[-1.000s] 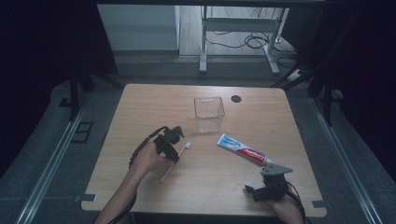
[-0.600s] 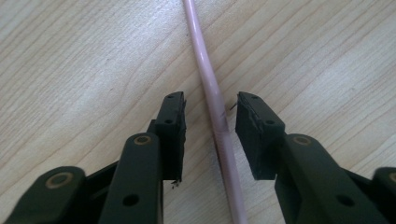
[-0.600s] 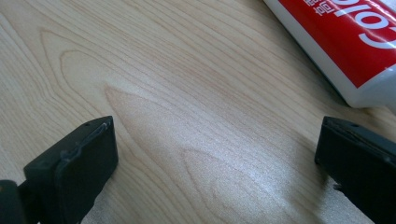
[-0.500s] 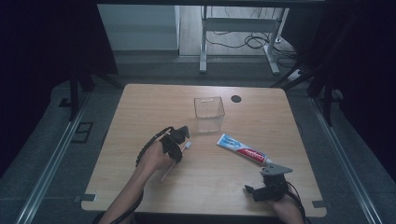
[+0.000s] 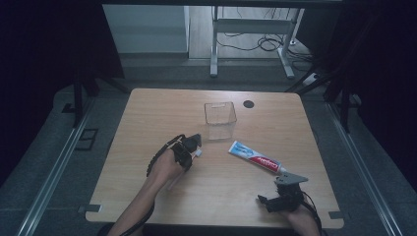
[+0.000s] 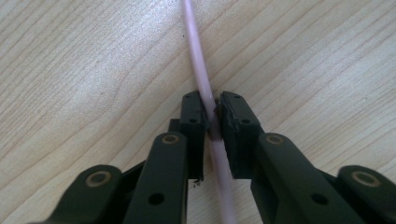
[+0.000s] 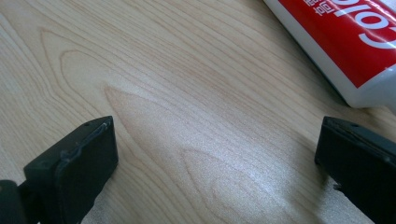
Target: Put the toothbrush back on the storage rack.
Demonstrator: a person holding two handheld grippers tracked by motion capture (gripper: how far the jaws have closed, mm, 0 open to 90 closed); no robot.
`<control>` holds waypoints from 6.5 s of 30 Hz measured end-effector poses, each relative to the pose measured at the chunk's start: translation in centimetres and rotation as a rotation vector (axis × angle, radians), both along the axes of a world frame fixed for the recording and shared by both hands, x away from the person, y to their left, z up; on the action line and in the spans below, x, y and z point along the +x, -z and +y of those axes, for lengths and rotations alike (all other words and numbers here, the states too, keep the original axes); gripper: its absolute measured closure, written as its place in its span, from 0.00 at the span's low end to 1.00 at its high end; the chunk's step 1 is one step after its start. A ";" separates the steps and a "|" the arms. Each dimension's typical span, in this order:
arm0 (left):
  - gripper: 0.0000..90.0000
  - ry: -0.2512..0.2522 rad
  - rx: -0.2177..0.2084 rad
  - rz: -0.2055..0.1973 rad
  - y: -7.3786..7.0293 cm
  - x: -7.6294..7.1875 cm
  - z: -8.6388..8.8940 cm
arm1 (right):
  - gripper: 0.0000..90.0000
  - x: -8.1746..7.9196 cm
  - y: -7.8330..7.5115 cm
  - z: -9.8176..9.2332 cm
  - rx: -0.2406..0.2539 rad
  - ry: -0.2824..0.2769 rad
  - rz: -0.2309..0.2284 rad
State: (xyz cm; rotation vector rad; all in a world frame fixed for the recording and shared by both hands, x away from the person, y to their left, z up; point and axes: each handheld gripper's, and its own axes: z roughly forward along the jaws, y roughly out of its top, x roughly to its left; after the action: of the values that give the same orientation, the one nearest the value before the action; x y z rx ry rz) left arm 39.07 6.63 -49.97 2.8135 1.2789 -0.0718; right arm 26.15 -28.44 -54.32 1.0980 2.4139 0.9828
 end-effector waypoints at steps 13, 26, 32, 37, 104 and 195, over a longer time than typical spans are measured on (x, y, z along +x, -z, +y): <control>0.94 0.007 -0.029 0.007 -0.4 0.2 0.4 | 0.00 0.0 0.0 0.0 0.000 0.000 0.000; 0.94 0.026 -0.111 -0.039 -2.4 0.1 0.7 | 0.00 0.0 0.0 0.0 0.000 0.000 0.000; 0.94 0.034 -0.175 -0.073 -3.4 0.1 0.7 | 0.00 0.0 0.0 0.0 -0.001 -0.001 -0.001; 0.94 0.052 -0.217 -0.102 -4.4 0.2 0.7 | 0.00 0.0 0.0 0.0 -0.001 -0.001 -0.002; 0.94 -0.017 -0.521 -0.492 -14.0 8.2 -3.0 | 0.00 0.1 0.0 0.0 0.000 -0.011 0.001; 0.84 0.016 -0.426 -0.575 -4.5 11.1 -6.9 | 0.00 0.2 0.0 0.0 0.000 -0.018 0.000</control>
State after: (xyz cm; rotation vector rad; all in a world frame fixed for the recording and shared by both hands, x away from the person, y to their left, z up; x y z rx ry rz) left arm 50.17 -0.29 -45.45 2.2415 0.9642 0.3869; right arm 26.35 -28.48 -54.32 1.0783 2.4276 0.9890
